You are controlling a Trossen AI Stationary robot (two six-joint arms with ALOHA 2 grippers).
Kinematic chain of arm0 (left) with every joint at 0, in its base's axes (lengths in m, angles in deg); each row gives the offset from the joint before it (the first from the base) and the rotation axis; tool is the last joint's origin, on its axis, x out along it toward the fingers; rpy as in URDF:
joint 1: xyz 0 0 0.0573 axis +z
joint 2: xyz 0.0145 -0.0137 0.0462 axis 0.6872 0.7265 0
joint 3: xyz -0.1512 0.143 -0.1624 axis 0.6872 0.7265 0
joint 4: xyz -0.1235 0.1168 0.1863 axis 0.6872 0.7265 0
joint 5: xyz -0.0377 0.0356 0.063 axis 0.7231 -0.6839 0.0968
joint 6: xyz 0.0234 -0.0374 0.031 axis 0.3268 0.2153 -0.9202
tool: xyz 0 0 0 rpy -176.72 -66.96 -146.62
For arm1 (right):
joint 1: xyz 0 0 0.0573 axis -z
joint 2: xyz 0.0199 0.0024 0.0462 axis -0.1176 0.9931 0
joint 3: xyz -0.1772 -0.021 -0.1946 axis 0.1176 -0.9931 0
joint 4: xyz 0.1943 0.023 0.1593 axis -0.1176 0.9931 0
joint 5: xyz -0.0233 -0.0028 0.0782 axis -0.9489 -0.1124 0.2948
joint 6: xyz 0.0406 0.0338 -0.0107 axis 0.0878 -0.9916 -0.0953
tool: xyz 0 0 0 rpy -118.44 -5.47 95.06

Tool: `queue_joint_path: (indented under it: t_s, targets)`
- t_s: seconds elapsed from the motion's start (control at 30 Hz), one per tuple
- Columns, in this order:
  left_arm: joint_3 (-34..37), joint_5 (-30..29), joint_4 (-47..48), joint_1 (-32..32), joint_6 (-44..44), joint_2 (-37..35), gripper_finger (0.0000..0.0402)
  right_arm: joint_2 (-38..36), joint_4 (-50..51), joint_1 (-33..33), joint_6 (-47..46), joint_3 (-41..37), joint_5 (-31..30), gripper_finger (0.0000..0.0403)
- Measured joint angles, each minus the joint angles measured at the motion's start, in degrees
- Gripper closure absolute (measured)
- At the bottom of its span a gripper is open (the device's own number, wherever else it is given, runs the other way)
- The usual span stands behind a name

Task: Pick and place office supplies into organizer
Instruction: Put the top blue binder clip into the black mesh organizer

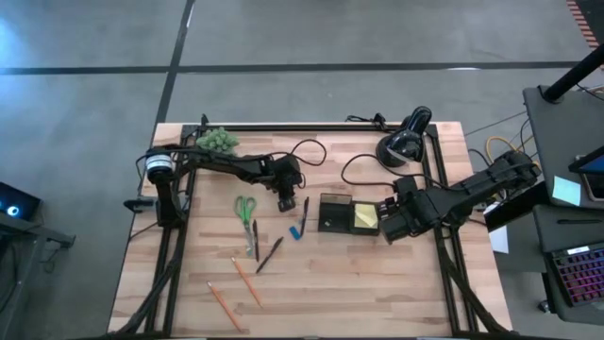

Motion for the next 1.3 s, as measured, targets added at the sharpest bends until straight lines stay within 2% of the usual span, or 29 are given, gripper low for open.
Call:
queue_joint_path:
  t_s: [0.17, 0.3, 0.4, 0.57, 0.67, 0.77, 0.87, 1.0, 1.3]
  targets:
    - [-1.3, 0.0, 2.1, -0.3, -0.4, -4.2, 0.0307, -0.2, 0.1, 0.0, -2.8, 0.2, 0.0, 0.0183]
    - [-2.1, 0.0, 3.9, -0.5, -0.3, -8.3, 0.0307, -1.1, 1.9, 0.0, -8.9, 0.2, 0.1, 0.0183]
    - [-2.2, 0.0, 4.8, -0.6, 3.6, -9.6, 0.0307, -2.4, 1.8, -0.2, -9.9, 0.1, 0.3, 0.0183]
    - [-1.8, -0.6, 6.7, -0.6, 14.0, -5.5, 0.0298, -3.2, 1.8, -0.3, -9.0, -0.2, 0.1, 0.0183]
    - [-3.4, -0.7, 7.1, -0.5, 22.2, -2.7, 0.0273, -3.3, 1.7, -0.3, -8.2, -0.3, 0.0, 0.0183]
    - [-5.5, -1.0, 7.8, -0.5, 26.4, -1.2, 0.0242, -3.3, 1.7, -0.3, -7.2, -0.3, 0.0, 0.0183]
    - [-8.3, -1.1, 11.3, -0.5, 26.6, -0.4, 0.0216, -3.4, 1.7, -0.3, -5.6, -0.2, 0.0, 0.0183]
    - [-10.7, -1.3, 15.5, -0.5, 26.1, 0.9, 0.0207, -3.5, 1.7, -0.3, -2.0, 0.3, 0.0, 0.0183]
    - [-13.1, -0.8, 17.8, -0.4, 28.2, 4.0, 0.0239, -4.2, 1.7, -0.3, 1.9, 0.3, 0.0, 0.0183]
